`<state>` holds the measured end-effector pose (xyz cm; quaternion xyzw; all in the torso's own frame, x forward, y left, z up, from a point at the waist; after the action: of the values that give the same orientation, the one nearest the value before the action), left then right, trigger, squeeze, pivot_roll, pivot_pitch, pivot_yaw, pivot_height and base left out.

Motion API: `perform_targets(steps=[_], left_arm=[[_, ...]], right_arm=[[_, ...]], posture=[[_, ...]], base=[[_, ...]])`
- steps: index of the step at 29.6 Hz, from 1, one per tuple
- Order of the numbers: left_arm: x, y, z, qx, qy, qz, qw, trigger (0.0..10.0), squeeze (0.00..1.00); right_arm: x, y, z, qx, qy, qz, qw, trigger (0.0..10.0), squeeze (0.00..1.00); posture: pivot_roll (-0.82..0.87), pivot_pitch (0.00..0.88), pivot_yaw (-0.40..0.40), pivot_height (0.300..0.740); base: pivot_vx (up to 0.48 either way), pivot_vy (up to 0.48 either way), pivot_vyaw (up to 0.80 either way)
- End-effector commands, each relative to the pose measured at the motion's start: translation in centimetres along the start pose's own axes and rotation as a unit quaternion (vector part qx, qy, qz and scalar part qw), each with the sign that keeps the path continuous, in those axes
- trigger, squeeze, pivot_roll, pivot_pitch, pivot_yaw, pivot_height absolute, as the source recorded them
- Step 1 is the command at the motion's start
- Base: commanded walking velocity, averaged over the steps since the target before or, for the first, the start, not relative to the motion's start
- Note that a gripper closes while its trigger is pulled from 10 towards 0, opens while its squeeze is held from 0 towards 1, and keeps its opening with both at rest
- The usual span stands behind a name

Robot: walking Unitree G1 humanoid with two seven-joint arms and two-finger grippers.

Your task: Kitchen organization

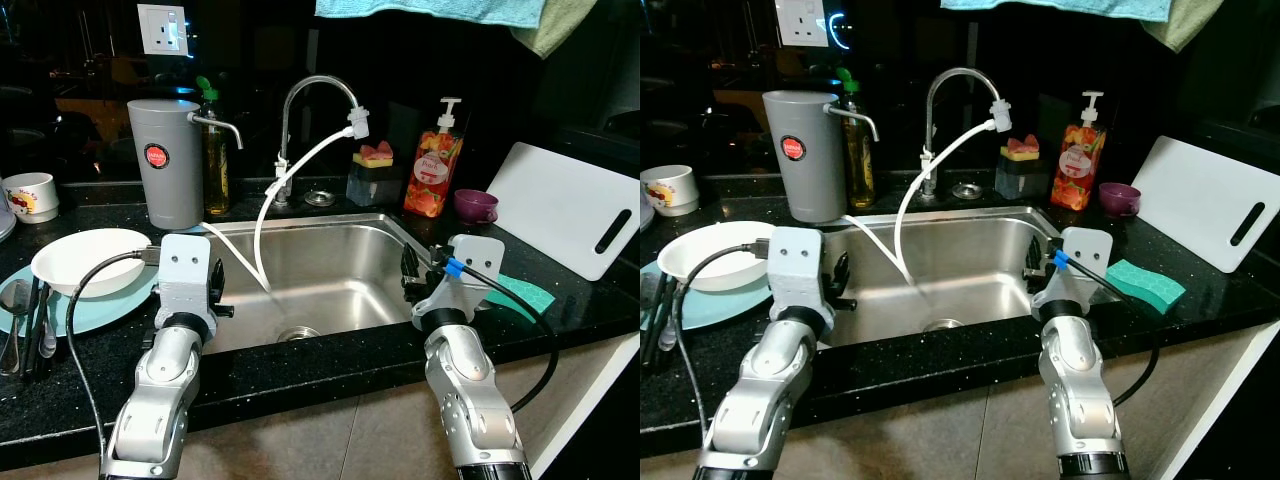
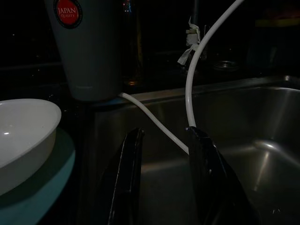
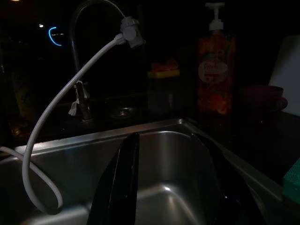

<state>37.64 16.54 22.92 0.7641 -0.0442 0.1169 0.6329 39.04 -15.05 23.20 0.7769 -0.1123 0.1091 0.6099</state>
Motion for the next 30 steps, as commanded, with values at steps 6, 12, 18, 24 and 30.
perform_targets(steps=[6, 12, 18, 24, 30], left_arm=[[0.02, 0.12, 0.06, 0.009, -0.004, 0.000, 1.000, 10.0, 0.00], [0.00, 0.09, 0.03, 0.010, -0.004, 0.000, 1.000, 10.0, 0.00], [-0.02, 0.07, 0.00, 0.010, -0.004, 0.000, 1.000, 10.0, 0.00], [-0.05, 0.06, -0.01, 0.010, -0.004, -0.001, 1.000, 10.0, 0.00], [0.00, 0.09, 0.02, 0.010, -0.004, 0.000, 1.000, 10.0, 0.00]], right_arm=[[-0.17, -0.45, 0.31, 0.002, -0.007, -0.005, 1.000, 10.0, 0.00], [-0.23, -0.48, 0.29, 0.003, -0.007, -0.006, 1.000, 10.0, 0.00], [-0.23, -0.50, 0.27, 0.003, -0.007, -0.006, 1.000, 10.0, 0.00], [-0.23, -0.50, 0.25, 0.003, -0.006, -0.006, 1.000, 10.0, 0.00], [-0.21, -0.45, 0.28, 0.002, -0.006, -0.005, 1.000, 10.0, 0.00]], posture=[[0.15, 0.000, -0.079, 0.740], [0.15, 0.000, -0.077, 0.740], [0.15, 0.000, -0.079, 0.740], [0.15, 0.000, -0.079, 0.740], [0.15, 0.000, -0.079, 0.740]], base=[[0.000, 0.000, 0.00], [0.000, 0.000, 0.00], [0.000, 0.000, 0.00], [0.000, 0.000, 0.00], [0.000, 0.000, 0.00]])
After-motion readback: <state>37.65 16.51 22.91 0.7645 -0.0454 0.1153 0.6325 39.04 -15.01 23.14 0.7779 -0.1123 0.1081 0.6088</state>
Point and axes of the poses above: a point about 5 cm out from each wrist's last joint towards the gripper, its own x axis pointing out of the wrist towards the gripper, its own y axis along the axis of the wrist's last joint, z = x × y, the point moved 6 cm from there along x, pointing out of the wrist towards the gripper, and after that the axes turned 6 degrees about x, right-handed, at the moved point
